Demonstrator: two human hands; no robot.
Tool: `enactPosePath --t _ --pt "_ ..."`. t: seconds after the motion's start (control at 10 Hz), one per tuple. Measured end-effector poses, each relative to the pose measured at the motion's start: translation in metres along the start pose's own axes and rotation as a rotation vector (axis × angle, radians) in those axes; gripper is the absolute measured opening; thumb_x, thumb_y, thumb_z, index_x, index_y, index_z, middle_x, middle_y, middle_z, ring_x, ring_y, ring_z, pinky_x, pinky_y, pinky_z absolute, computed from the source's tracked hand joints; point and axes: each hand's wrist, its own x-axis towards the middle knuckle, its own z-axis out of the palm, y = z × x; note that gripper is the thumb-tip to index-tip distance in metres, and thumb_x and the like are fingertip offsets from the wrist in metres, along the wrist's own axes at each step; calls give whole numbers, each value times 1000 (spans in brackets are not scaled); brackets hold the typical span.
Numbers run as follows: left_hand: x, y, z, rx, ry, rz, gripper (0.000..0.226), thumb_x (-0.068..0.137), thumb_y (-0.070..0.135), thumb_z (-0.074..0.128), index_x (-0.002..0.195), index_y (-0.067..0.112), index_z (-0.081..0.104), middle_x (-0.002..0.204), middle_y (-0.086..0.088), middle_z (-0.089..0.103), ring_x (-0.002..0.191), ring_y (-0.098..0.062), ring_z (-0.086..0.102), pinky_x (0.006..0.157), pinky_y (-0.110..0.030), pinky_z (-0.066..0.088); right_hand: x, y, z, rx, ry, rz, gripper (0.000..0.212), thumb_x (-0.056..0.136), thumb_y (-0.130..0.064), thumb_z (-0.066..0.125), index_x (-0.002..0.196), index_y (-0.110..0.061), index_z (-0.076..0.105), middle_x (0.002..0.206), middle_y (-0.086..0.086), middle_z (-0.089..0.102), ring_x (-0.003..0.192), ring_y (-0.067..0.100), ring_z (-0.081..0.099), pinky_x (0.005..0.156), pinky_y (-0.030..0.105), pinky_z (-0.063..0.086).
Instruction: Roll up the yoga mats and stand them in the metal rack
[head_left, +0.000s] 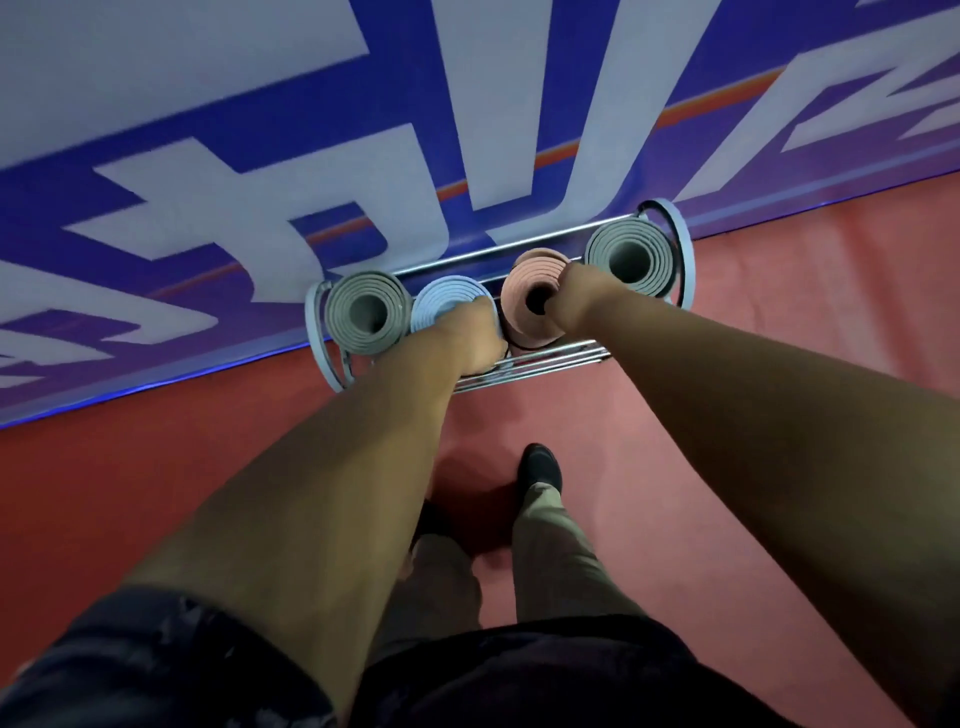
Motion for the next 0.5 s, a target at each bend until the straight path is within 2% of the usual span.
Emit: enactPosePath --t 0.1,0.2,0.3,0.4,0.5 --pt "-38 1 -32 -42 26 11 45 102 26 66 140 4 61 130 -16 69 120 -35 67 101 -44 54 -31 -11 -31 -161 -52 -138 33 110 -15 55 139 0 62 148 18 60 131 36 60 96 37 48" --pt "-81 3 -68 -142 85 0 39 102 23 65 136 4 62 117 -14 73 105 -34 72 97 -49 59 -58 -20 -56 -138 -5 -173 26 104 -17 61 124 -2 69 127 19 69 100 33 65 74 32 52" --pt "-124 2 -101 -226 116 5 30 106 23 62 128 2 66 112 -17 77 101 -34 76 92 -47 62 -90 -29 -90 246 95 -128 27 101 -15 62 123 -1 70 118 19 74 106 36 74 92 43 62" --pt "-166 -9 -120 -323 193 26 27 105 23 62 120 1 69 109 -18 78 102 -38 76 95 -49 62 -136 -39 -115 387 124 -143 24 105 -19 56 109 -2 72 109 14 79 91 29 80 82 42 66" --pt "-203 -21 -131 -459 243 90 13 104 18 63 110 8 68 112 -19 76 97 -32 78 94 -53 61 -182 -52 -124 510 204 -194 28 108 -23 54 113 1 69 108 11 78 91 27 79 84 45 67"
